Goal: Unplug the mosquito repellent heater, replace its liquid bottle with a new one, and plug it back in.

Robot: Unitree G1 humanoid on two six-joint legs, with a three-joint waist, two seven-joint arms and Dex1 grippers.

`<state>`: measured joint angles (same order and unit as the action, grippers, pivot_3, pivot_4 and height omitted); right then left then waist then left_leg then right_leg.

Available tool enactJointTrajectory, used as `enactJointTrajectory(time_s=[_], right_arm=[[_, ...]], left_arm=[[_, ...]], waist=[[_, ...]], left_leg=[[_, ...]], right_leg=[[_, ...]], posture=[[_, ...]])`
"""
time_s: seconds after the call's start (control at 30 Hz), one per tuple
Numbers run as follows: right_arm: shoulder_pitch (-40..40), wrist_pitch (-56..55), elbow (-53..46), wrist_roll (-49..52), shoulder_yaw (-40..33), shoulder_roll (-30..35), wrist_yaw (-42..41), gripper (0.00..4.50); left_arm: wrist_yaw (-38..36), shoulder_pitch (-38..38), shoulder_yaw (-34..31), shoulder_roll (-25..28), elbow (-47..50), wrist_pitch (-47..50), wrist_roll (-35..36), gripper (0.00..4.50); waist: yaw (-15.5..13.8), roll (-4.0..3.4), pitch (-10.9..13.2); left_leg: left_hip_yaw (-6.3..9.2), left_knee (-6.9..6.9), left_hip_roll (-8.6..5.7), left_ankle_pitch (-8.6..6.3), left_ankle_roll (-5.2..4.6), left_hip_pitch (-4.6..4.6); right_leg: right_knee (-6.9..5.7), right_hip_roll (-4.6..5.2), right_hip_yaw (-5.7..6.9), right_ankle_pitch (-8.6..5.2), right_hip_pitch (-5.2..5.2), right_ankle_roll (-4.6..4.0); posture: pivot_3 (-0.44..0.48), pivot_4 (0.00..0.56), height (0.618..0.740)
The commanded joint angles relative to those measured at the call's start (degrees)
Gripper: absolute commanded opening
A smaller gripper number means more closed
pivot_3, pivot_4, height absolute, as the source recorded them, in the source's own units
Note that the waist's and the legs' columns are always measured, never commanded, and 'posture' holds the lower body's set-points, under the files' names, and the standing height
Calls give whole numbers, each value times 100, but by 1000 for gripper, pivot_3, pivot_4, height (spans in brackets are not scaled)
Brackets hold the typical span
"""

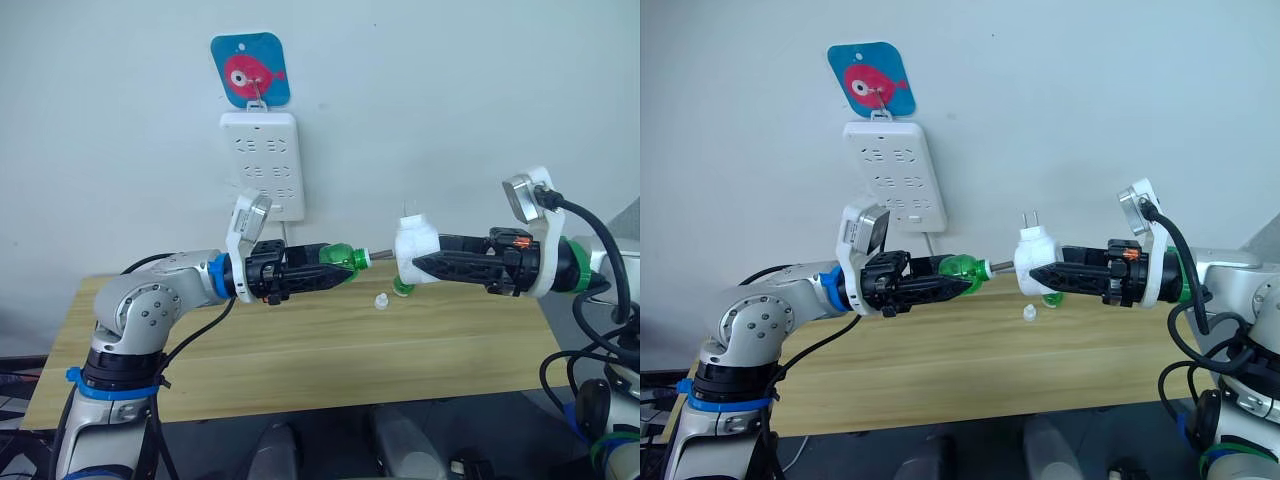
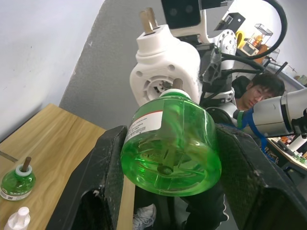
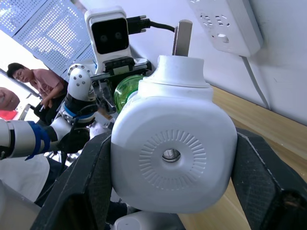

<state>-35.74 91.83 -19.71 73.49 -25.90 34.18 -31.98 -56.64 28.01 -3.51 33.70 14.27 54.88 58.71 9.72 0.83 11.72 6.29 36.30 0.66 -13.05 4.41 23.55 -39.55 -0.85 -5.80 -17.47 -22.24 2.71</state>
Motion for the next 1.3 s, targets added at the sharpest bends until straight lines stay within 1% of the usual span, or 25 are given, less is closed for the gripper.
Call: enactJointTrajectory(time_s=[0.03,0.3,0.53,0.7,0.97,1.1,1.3], right_arm=[[-137,-167,70,542,-6,10,287,3007],[-140,-629,296,1368,373,235,848,3007],[20,-1095,367,1999,710,671,1162,3007],[124,-1429,300,2401,1016,911,1307,3007],[193,-1793,279,2656,1378,1259,1332,3007],[235,-1903,294,2664,1495,1347,1293,3007],[259,-1973,292,2735,1622,1425,1217,3007]], left_arm=[[34,-21,-129,48,250,-34,92,2392],[84,-46,-85,21,273,-60,45,2392],[108,-25,-104,12,206,-64,22,2392],[32,13,3,19,240,-80,-43,2392],[14,99,21,-17,216,-64,4,2392],[-30,114,31,-12,245,-21,81,2392],[-153,112,124,39,278,-36,10,2392]], waist=[[-5,0,-1],[-12,0,-1],[-21,1,-11],[-17,-1,-50],[-21,1,-113],[-20,1,-117],[-26,1,-118]], left_leg=[[0,3,0,0,0,0],[0,48,-2,0,-1,2],[0,66,-1,0,-1,10],[2,63,-1,0,-2,13],[2,67,-2,0,-1,13],[2,68,-1,0,-2,13],[2,67,-1,0,-2,14]], right_leg=[[-4,0,0,0,0,0],[-41,-4,-2,0,0,0],[-43,-6,-4,1,0,3],[-43,-6,-2,1,-4,2],[-43,-7,-3,0,-2,3],[-43,-7,-3,0,-3,3],[-43,-7,-3,1,-3,3]], posture=[[-161,86,740],[-153,83,740],[-154,80,740],[-156,79,740],[-156,80,740],[-155,80,740],[-152,80,740]])
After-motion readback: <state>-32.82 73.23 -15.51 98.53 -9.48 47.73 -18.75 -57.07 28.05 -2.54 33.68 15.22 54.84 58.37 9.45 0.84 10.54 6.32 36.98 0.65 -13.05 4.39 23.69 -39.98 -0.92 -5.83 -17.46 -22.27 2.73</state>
